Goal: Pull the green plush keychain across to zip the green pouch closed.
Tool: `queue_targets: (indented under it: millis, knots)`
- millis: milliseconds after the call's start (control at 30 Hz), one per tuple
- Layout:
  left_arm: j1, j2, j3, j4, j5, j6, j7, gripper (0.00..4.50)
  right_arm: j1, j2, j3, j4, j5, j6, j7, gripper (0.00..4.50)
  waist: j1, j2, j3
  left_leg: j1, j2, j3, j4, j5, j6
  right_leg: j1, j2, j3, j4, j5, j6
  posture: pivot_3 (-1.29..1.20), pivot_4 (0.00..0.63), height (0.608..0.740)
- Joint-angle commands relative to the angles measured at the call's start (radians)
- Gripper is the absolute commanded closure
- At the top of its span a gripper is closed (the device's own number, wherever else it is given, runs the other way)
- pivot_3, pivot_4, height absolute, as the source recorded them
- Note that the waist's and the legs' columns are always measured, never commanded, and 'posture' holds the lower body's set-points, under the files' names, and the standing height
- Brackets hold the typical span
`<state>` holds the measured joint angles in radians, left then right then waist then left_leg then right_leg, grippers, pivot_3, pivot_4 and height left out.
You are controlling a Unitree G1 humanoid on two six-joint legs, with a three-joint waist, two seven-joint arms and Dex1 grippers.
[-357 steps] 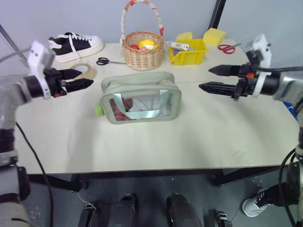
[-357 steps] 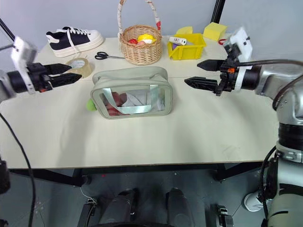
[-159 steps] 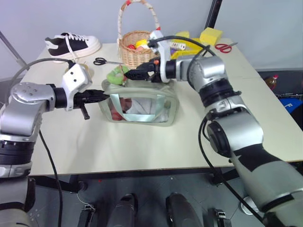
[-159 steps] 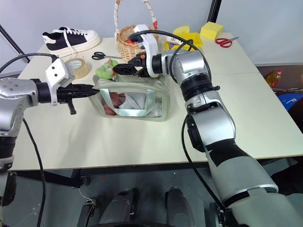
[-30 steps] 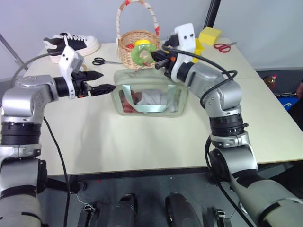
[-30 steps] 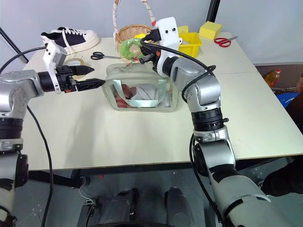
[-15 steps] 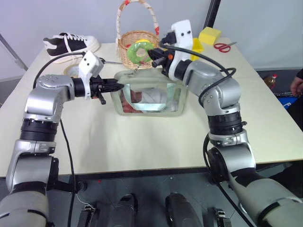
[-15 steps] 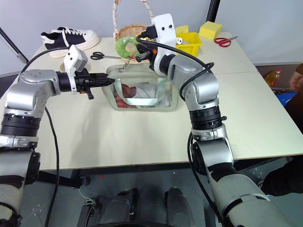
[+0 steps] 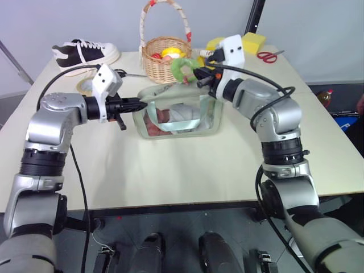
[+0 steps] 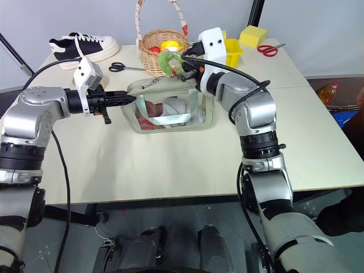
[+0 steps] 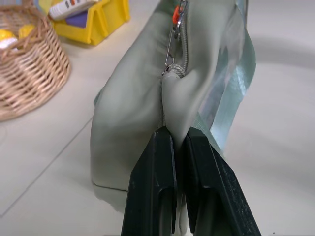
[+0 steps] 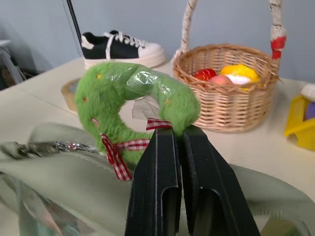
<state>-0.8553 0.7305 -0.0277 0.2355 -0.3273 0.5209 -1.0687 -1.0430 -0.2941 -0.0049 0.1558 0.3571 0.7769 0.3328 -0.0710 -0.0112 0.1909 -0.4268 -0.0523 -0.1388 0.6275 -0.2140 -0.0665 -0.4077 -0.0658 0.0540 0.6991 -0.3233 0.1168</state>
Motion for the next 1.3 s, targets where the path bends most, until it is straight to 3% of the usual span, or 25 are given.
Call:
queue_targets:
  millis: [33, 433, 767, 867, 1067, 1100, 1300]
  knots:
    - [0.002, 0.067, 0.026, 0.041, 0.044, -0.017, 0.005, 4.42, -0.017, -0.095, -0.085, 0.019, -0.088, -0.043, -0.094, 4.50, 0.000, 0.000, 0.000, 0.000, 0.000, 0.000, 0.000, 0.000, 0.000, 0.000, 0.000, 0.000, 0.000, 0.000, 0.000, 0.00, 0.150, 0.740]
    - [0.009, 0.077, 0.002, 0.051, 0.042, -0.041, 0.005, 4.42, -0.062, -0.142, -0.140, 0.122, -0.124, -0.147, -0.226, 4.50, 0.000, 0.000, 0.000, 0.000, 0.000, 0.000, 0.000, 0.000, 0.000, 0.000, 0.000, 0.000, 0.000, 0.000, 0.000, 0.00, 0.150, 0.740]
    - [-0.009, 0.038, -0.026, 0.069, 0.048, -0.061, 0.017, 4.42, -0.061, -0.005, -0.091, -0.044, 0.044, -0.104, -0.105, 4.50, -0.001, 0.000, 0.000, 0.000, 0.000, 0.000, 0.000, 0.000, 0.000, 0.000, 0.000, 0.000, 0.000, 0.000, 0.000, 0.00, 0.150, 0.740]
    - [-0.026, 0.009, -0.033, 0.088, 0.054, -0.071, 0.026, 3.34, -0.041, 0.040, -0.051, -0.064, 0.042, -0.088, -0.113, 4.50, 0.000, 0.000, 0.000, 0.000, 0.000, 0.000, 0.000, 0.000, 0.000, 0.000, 0.000, 0.000, 0.000, 0.000, 0.000, 0.00, 0.150, 0.740]
    - [-0.038, 0.005, -0.016, 0.081, 0.048, -0.048, -0.004, 0.34, -0.018, 0.069, -0.025, -0.073, 0.027, -0.068, -0.108, 4.50, 0.001, 0.000, 0.000, 0.000, 0.000, 0.000, 0.000, 0.000, 0.000, 0.000, 0.000, 0.000, 0.000, 0.000, 0.000, 0.00, 0.150, 0.740]
    - [-0.046, 0.011, -0.001, 0.082, 0.036, -0.029, -0.008, 0.02, -0.016, 0.069, -0.026, -0.078, 0.026, -0.064, -0.107, 4.50, 0.001, 0.000, 0.000, 0.000, 0.000, 0.000, 0.000, 0.000, 0.000, 0.000, 0.000, 0.000, 0.000, 0.000, 0.000, 0.00, 0.150, 0.740]
    - [-0.153, 0.044, 0.090, 0.177, -0.034, 0.041, -0.049, 0.02, -0.012, 0.062, -0.031, -0.102, 0.033, -0.044, -0.074, 4.50, -0.001, 0.000, 0.000, 0.000, 0.000, 0.000, 0.000, 0.000, 0.000, 0.000, 0.001, 0.000, 0.000, 0.000, 0.000, 0.00, 0.150, 0.740]
